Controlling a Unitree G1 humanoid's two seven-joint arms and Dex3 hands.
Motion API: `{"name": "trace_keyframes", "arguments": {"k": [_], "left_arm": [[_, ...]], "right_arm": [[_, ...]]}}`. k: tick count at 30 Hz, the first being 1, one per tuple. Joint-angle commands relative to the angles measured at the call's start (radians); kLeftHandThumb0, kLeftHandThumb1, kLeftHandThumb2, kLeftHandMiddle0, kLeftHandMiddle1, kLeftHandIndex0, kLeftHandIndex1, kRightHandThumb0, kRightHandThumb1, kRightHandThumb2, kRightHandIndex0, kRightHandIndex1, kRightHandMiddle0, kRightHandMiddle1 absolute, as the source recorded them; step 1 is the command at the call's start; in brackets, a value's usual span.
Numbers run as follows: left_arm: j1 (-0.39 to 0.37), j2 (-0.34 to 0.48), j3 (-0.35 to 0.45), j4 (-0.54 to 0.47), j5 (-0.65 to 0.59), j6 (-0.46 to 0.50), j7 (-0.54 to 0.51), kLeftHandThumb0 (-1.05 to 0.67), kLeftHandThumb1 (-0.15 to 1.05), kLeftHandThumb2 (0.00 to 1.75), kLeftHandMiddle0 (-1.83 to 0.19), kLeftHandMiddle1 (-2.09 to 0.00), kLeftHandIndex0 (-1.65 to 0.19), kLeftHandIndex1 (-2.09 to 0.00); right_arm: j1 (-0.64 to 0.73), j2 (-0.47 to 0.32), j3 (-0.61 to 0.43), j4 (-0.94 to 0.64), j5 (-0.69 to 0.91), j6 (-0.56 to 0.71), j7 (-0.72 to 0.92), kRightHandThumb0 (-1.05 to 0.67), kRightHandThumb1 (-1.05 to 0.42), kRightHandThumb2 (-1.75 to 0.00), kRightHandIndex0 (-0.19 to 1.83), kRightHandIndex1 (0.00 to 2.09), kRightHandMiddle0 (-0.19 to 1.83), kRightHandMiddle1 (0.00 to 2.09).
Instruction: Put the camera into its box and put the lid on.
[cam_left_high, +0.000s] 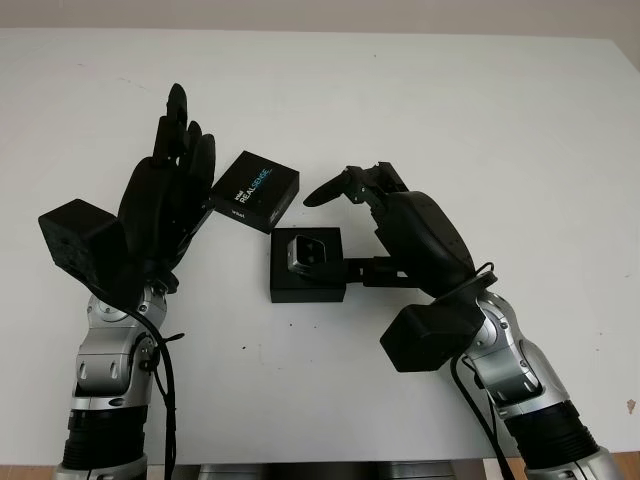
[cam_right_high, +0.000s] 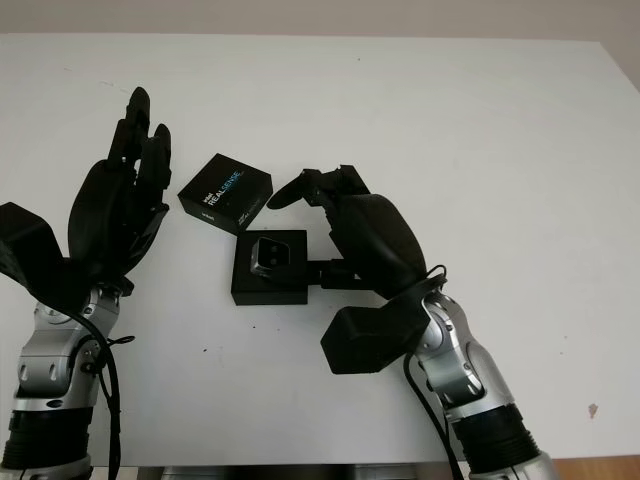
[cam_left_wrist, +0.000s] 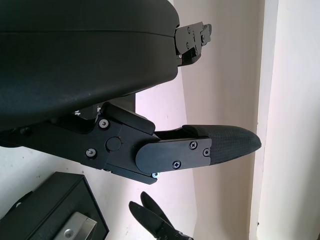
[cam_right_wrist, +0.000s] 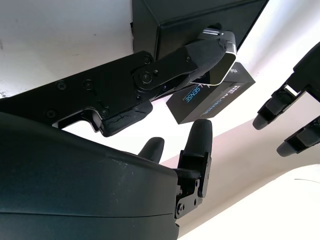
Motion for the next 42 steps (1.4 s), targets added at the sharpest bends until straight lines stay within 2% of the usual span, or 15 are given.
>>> {"name": "trace_keyframes", "arguments": {"k": [1,23,35,42], "left_arm": [[0.001,0.004,0.0,-0.018,0.001,-0.003,0.0,-0.77,1.05,0.52,0.19,0.0,0.19,0.0],[0.003,0.003,0.0,-0.016,0.001,-0.008,-0.003,-0.78,1.05,0.51,0.19,0.0,0.19,0.0],[0.002,0.0,-0.001,-0.015,-0.002,-0.009,-0.003,-0.8,1.05,0.49,0.19,0.0,0.19,0.0],[0.006,-0.007,0.001,-0.009,-0.007,-0.024,-0.008,-0.78,1.05,0.5,0.19,0.0,0.19,0.0]], "right_arm": [[0.008,-0.002,-0.007,-0.023,0.003,-0.003,-0.002,-0.67,-0.97,-0.05,-0.03,1.12,0.16,1.22],[0.012,-0.015,0.012,-0.004,-0.035,-0.013,-0.001,-0.66,-0.94,-0.05,0.0,1.09,0.2,1.2],[0.007,-0.018,0.036,0.041,-0.071,-0.022,-0.017,-0.7,-0.98,-0.06,0.02,1.05,0.2,1.18],[0.003,-0.025,0.042,0.054,-0.095,-0.041,-0.049,-0.66,-0.99,-0.06,0.06,1.03,0.27,1.19]]}}
